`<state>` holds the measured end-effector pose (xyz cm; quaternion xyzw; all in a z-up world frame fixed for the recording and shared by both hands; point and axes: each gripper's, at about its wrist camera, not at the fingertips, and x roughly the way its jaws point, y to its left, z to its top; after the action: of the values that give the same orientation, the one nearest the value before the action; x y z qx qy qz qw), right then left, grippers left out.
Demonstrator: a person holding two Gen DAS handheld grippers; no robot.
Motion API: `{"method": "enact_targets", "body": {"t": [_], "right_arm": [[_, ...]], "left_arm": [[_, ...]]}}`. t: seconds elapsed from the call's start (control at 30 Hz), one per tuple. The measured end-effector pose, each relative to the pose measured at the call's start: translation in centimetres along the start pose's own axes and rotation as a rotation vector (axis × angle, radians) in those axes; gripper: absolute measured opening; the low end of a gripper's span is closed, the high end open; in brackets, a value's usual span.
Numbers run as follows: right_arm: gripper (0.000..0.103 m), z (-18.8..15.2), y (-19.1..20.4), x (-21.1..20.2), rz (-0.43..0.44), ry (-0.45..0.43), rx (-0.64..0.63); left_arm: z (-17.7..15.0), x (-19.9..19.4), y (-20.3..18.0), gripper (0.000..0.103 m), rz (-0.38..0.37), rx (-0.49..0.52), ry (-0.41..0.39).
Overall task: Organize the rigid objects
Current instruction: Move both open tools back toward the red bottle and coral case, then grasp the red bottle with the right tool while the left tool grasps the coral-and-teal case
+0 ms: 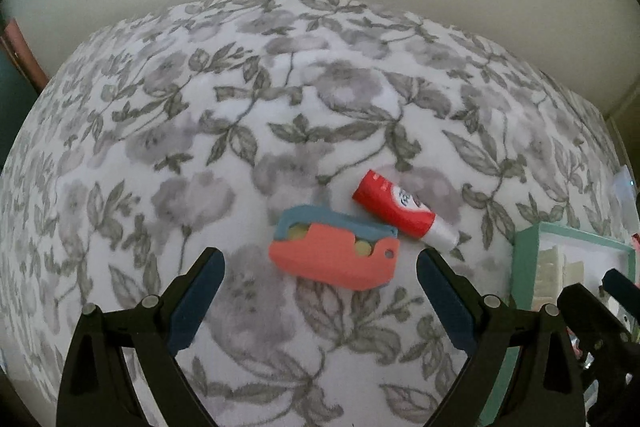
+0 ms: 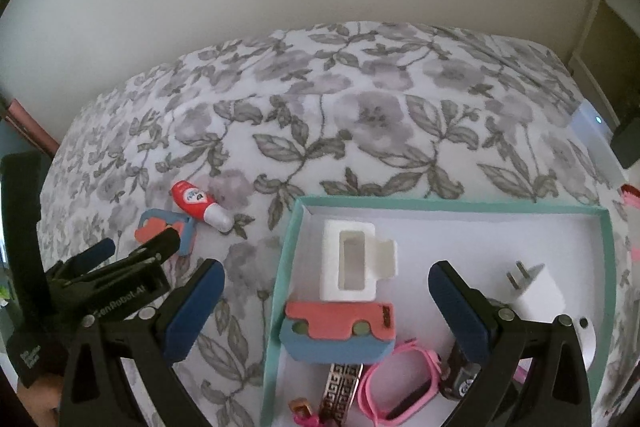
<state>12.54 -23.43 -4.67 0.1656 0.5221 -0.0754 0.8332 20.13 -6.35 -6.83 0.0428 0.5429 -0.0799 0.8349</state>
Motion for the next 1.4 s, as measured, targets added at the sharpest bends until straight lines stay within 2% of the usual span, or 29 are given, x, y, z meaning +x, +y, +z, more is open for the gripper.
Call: {"method": "enact_targets", "body": {"t": [0.13,0.3,0.43,0.63,0.77,1.13,1.2,1.4], "right_arm": [[0.103,0.8,0.5,0.6,0.009,0.000,-0.008],[0.103,2.1,1.4,1.6,0.052,0.000,-0.017],[0.103,2.9,2.2,2.9,0.125,0.019,-0.016],[0.103,4.1,3.6,3.8,0.139,0.024,-0.062],[0.103,4.9,4.6,4.2,0.146,0.034,-0.094],[0.096,5.7,7.8,5.6,0.155,0.062,-0.201],[0.090,5.6,8.2,6.0,0.155,0.071,-0.211],[0.085,5.5,9.1,7.3,0.164,0.100,-0.222]], "left_arm": [[0.3,0.9,0.3,0.097,0.005,0.012,0.004],[0.6,1.7,1.5,0.097,-0.054,-0.030,0.012],[0.8,2.1,1.7,0.097,-0.078,-0.042,0.015],[0.9,2.6,1.4,0.097,-0.102,0.001,0.011],[0.9,2.9,1.7,0.097,-0.109,-0.018,0.020],[1.1,2.7,1.8,0.093,-0.090,0.011,0.010],[1.1,2.6,2.0,0.093,-0.076,0.009,0.007],[1.3,2.6,3.6,0.093,-0.022,0.006,0.004]]}}
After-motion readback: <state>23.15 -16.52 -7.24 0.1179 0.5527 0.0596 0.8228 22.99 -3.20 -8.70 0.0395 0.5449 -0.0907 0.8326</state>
